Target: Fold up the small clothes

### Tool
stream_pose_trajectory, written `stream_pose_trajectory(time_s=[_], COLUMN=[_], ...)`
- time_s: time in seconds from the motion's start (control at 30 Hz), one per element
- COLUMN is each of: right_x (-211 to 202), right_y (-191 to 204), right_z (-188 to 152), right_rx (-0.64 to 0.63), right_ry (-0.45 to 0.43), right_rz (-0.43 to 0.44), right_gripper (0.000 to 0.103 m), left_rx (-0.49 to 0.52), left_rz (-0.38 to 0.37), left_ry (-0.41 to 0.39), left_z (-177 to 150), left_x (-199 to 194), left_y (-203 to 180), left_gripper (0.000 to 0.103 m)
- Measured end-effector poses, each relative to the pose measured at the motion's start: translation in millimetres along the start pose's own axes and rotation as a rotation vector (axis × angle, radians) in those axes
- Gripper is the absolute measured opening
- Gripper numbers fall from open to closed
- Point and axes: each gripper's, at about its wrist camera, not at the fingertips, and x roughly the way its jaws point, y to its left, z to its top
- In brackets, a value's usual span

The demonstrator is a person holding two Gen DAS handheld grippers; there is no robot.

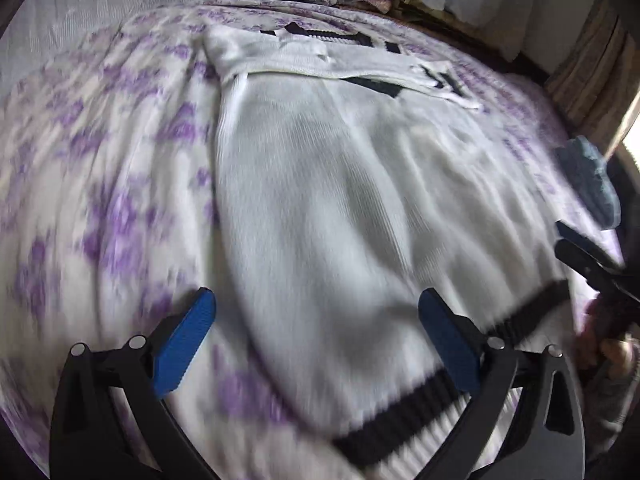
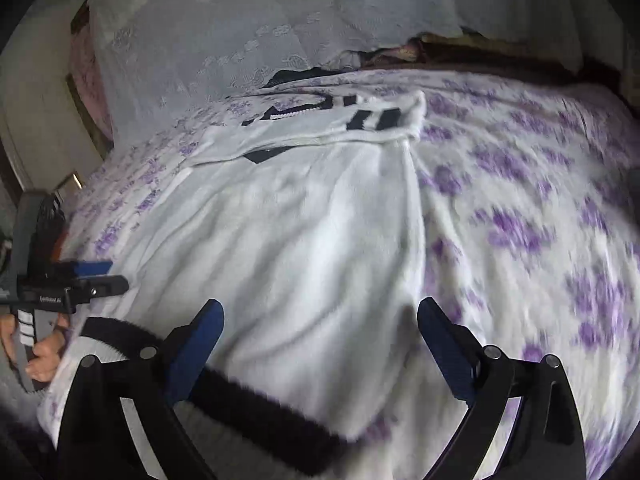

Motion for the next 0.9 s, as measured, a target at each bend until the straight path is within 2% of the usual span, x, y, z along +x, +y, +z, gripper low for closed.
stream_pose_trajectory(time_s=[0.07, 0.17, 0.23, 0.33, 0.47, 0.53, 0.7, 0.8, 0.87, 0.9], right_x=[-9, -8, -6, -5, -7, -6, 16, 30, 39, 44], right_y=[-12, -28, -33, -37, -46, -48, -48, -45, -48, -50], right_z=[-2, -6, -6, -8, -10, -9, 9, 21, 25, 25], right_rx=[0.063, 0.155, 0.183, 0.224, 0.281, 0.289, 0.281, 0.291, 0.307, 0.315], right_ry=[-0.034, -0.021, -0.007, 0.009, 0.029, 0.049, 0.117, 0.142, 0.154, 0.158], right_rz=[0.045, 0.103, 0.145, 0.216, 0.289, 0.312, 0.328, 0.341, 0.348, 0.345], right_gripper=[0.098, 0.097, 0.097, 0.097, 0.096, 0.096, 0.096, 0.082, 0.065, 0.062], left_rx=[-0.006, 0.006, 0.007, -0.052, -0.189, -0.228, -0.190, -0.149, -0.128, -0.126], left_rz=[-0.063, -0.200, -0.237, -0.295, -0.452, -0.496, -0.486, -0.462, -0.441, -0.435], left_ry=[-0.003, 0.018, 0.034, 0.066, 0.092, 0.102, 0.131, 0.117, 0.103, 0.100], left_z=[-8, -15, -16, -14, -9, -5, 12, 14, 12, 12], left_x=[-7, -12, -9, -3, -1, 3, 17, 18, 17, 16], left_y=[4, 0, -1, 10, 38, 45, 32, 24, 21, 22], left_gripper=[0.099, 0.099, 0.099, 0.099, 0.099, 0.099, 0.099, 0.098, 0.097, 0.094])
